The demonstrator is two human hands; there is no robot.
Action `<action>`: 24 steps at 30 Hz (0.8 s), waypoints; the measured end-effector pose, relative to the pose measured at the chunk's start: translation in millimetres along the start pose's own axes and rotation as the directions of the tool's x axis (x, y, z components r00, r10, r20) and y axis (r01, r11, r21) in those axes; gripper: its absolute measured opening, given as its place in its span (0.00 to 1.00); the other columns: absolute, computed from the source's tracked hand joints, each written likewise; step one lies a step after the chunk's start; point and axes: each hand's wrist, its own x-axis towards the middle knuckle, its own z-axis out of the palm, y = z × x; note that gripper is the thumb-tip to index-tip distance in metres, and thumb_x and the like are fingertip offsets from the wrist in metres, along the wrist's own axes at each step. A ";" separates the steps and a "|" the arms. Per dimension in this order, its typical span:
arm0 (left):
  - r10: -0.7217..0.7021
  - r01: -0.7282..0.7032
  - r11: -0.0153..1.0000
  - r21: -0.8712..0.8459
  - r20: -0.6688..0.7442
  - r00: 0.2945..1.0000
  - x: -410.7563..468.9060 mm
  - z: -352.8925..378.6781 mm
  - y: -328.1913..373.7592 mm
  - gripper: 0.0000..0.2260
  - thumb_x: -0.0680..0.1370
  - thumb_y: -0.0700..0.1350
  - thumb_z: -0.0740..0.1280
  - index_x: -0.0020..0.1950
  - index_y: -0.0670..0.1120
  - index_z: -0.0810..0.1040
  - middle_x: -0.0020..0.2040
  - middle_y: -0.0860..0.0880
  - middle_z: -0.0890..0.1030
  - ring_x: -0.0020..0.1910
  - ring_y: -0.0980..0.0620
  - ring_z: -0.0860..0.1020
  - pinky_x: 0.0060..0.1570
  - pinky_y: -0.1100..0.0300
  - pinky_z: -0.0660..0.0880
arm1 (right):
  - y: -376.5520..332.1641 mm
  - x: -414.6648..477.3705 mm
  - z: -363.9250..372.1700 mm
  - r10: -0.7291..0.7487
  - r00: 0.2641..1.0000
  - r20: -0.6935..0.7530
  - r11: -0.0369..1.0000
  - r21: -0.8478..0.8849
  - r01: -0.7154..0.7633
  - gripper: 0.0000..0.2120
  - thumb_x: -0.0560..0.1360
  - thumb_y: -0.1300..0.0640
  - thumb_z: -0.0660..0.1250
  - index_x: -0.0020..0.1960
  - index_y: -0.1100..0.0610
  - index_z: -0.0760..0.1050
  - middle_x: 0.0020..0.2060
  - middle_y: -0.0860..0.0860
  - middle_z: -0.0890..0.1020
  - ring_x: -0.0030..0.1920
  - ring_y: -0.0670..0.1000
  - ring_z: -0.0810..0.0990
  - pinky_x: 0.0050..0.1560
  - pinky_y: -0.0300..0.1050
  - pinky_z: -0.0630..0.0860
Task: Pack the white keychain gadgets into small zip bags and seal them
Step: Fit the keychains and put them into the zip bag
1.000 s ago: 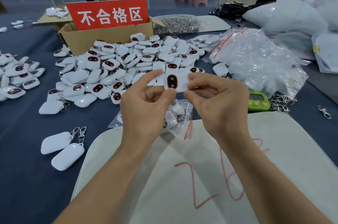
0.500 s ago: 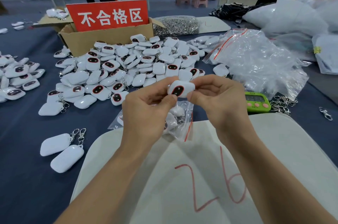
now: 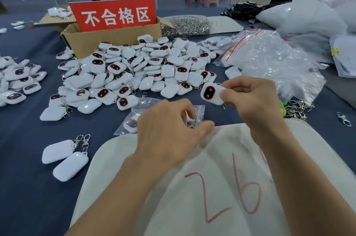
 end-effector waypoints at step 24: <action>-0.331 0.144 0.897 -0.418 -0.422 0.844 16.1 -8.7 -27.3 0.18 0.79 0.55 0.60 0.34 0.46 0.74 0.27 0.50 0.72 0.32 0.50 0.70 0.34 0.55 0.66 | 33.1 19.4 18.8 -0.011 0.991 0.132 0.798 -0.595 0.089 0.25 0.80 0.63 0.63 0.77 0.52 0.70 0.76 0.52 0.73 0.75 0.53 0.70 0.74 0.43 0.61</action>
